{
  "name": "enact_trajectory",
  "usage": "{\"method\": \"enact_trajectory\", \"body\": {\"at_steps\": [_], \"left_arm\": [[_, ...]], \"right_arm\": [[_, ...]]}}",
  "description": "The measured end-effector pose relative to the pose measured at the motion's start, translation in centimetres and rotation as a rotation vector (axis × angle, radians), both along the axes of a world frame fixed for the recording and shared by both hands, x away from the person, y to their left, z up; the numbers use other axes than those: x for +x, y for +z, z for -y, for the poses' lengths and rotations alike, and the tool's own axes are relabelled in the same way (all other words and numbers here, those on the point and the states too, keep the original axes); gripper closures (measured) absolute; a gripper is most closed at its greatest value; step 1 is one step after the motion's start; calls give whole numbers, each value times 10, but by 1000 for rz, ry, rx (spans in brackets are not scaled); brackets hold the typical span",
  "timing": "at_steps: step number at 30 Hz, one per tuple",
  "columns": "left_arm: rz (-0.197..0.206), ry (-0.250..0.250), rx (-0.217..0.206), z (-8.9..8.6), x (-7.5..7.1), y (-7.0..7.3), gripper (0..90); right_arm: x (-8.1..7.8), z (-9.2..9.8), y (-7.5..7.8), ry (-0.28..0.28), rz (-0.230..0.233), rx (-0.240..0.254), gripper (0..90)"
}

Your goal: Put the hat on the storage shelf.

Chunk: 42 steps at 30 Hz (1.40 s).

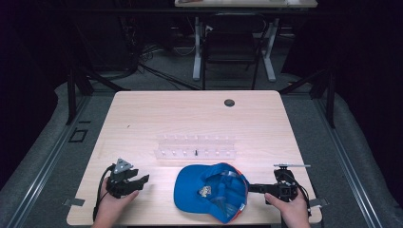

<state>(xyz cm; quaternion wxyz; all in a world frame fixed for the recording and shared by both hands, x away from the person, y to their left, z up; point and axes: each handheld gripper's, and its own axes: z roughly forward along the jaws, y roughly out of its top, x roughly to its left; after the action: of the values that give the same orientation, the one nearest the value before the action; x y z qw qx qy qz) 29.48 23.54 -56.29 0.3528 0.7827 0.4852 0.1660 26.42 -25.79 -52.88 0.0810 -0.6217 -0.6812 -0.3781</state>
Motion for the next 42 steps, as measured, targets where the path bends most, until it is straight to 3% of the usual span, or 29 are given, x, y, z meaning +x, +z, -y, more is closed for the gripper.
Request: {"method": "enact_trajectory", "body": {"at_steps": [14,16,18,26,42], "left_arm": [[0,-5,8,1,0,-1,460],[-1,-6,9,1,0,-1,460],[0,-6,10,1,0,-1,460],[-3,-6,13,2,1,-1,471],[-3,-13,27,2,1,-1,479]], "right_arm": [[7,-17,-19,49,-62,-1,602],[7,-21,-22,38,-67,16,610],[8,-21,-23,60,-74,18,630],[7,-20,-16,67,-79,88,675],[4,-15,-7,106,-74,116,712]]}}
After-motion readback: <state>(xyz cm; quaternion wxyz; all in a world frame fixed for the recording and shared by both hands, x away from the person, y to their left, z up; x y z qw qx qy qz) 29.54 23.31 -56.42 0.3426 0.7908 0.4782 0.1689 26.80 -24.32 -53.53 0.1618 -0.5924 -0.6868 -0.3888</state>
